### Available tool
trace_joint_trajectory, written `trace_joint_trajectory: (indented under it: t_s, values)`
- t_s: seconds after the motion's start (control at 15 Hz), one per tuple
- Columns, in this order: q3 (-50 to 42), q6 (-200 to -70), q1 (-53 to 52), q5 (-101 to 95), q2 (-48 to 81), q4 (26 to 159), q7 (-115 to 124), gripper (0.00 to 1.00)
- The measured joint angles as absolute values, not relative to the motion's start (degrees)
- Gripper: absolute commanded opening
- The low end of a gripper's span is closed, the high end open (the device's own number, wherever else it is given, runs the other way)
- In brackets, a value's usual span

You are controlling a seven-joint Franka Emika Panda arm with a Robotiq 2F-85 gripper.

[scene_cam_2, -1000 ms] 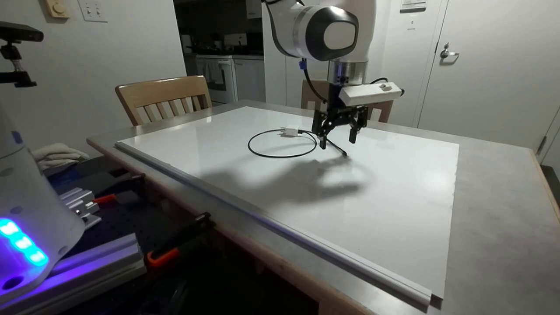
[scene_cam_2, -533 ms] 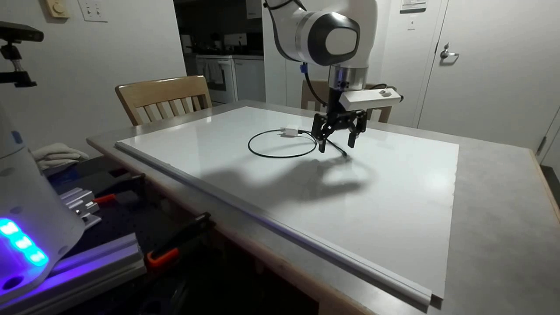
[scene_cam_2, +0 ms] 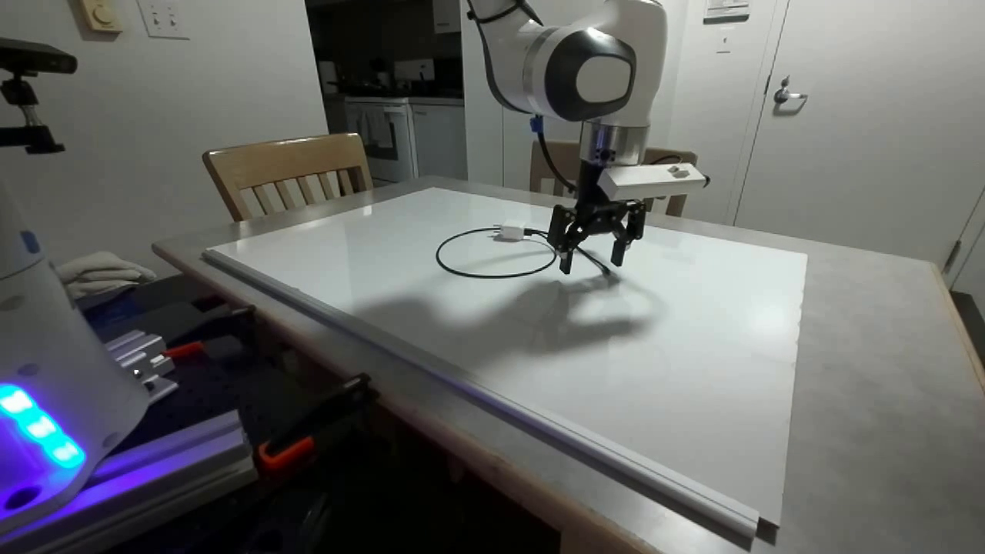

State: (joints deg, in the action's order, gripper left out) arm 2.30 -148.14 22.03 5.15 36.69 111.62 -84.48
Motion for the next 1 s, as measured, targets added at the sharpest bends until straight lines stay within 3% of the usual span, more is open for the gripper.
trace_joint_trajectory:
  t_s: [1.0]
  values:
    - [1.9, -147.5, 22.3, 5.1, 39.3, 107.8, -84.5, 1.0]
